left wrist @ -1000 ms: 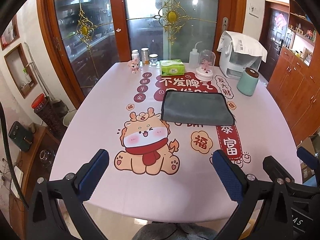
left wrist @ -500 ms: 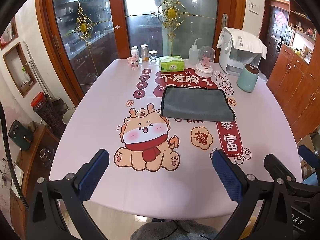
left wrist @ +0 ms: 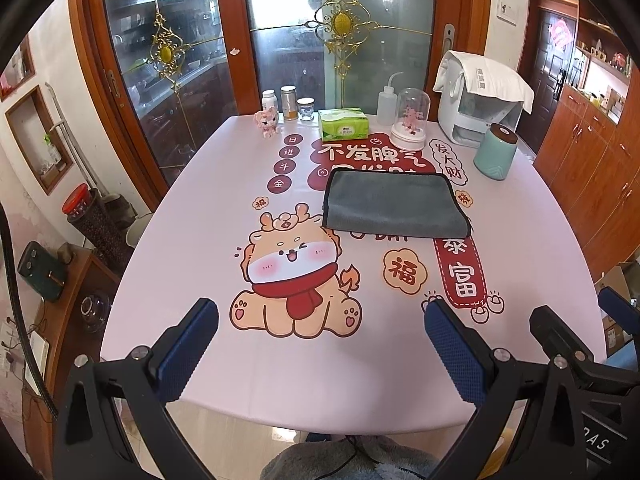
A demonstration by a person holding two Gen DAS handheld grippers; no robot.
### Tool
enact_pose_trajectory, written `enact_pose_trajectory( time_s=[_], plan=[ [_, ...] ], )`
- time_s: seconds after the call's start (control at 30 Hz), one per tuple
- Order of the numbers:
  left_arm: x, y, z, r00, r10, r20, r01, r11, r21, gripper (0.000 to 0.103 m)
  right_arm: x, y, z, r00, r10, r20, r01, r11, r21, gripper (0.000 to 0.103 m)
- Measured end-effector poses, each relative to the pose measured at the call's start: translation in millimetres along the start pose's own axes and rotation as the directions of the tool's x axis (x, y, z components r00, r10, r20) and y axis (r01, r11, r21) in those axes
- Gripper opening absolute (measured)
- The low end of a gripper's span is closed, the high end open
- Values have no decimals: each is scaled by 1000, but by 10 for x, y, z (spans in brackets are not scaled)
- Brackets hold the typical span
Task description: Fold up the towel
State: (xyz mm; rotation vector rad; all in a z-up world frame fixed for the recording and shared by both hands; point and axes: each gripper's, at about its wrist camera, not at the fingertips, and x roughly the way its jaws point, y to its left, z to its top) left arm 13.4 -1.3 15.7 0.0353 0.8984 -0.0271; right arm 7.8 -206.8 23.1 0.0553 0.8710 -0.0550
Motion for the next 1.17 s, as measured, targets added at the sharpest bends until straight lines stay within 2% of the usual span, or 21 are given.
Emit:
enact_pose_trajectory(
  time_s=[1.17],
  plan=[
    [13,58,-57,1000,5,-17,-4,1000,14,103,33,-31,-49,1000,-2,-12,2,1000,-1,103]
  ],
)
